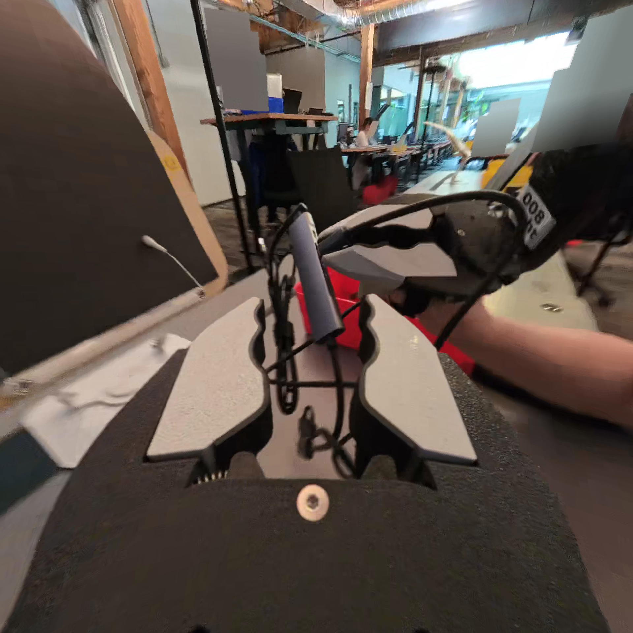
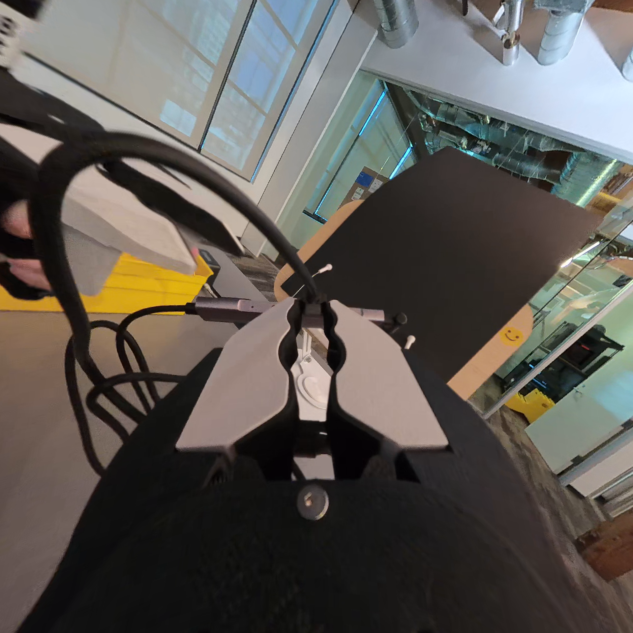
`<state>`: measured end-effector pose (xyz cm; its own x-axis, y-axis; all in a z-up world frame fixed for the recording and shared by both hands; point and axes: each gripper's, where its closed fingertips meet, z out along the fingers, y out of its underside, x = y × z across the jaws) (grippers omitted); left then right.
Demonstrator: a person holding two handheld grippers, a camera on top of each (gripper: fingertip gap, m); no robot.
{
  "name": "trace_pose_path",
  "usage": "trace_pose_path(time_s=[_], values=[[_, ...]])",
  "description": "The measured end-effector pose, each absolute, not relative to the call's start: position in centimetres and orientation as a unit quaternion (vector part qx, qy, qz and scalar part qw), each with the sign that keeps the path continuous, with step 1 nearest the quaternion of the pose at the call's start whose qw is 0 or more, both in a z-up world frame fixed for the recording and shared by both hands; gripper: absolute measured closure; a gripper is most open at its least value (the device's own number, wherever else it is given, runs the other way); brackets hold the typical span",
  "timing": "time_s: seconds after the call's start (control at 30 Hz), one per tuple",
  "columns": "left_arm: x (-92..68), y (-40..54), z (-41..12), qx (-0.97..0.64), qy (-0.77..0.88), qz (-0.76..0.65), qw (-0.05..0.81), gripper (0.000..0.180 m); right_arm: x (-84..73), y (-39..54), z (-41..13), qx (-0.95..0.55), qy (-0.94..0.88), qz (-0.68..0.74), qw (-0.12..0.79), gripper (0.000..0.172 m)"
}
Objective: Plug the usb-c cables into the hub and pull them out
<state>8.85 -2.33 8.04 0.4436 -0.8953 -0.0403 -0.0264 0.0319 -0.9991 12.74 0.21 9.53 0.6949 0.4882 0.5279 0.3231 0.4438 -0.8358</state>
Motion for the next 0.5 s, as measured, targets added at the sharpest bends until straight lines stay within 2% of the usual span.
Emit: trace_pose_path(time_s=[0.17,0.33,0.5], values=[[10.6,-1.4,4.9,-0.657,0.338,-0.433,0.516,0.128,11.8,-0.4,9.2,-0.51,-0.413,0.03,0.754,0.159],[11.3,-2.8,5.2,-0.632,0.315,-0.554,0.441,0.134,11.4,-0.7,9.1,-0.494,-0.433,0.004,0.754,0.159],[11.4,-2.7,5.1,-0.624,0.301,-0.581,0.428,0.149,11.3,-1.0,9.2,-0.48,-0.438,-0.014,0.76,0.159]])
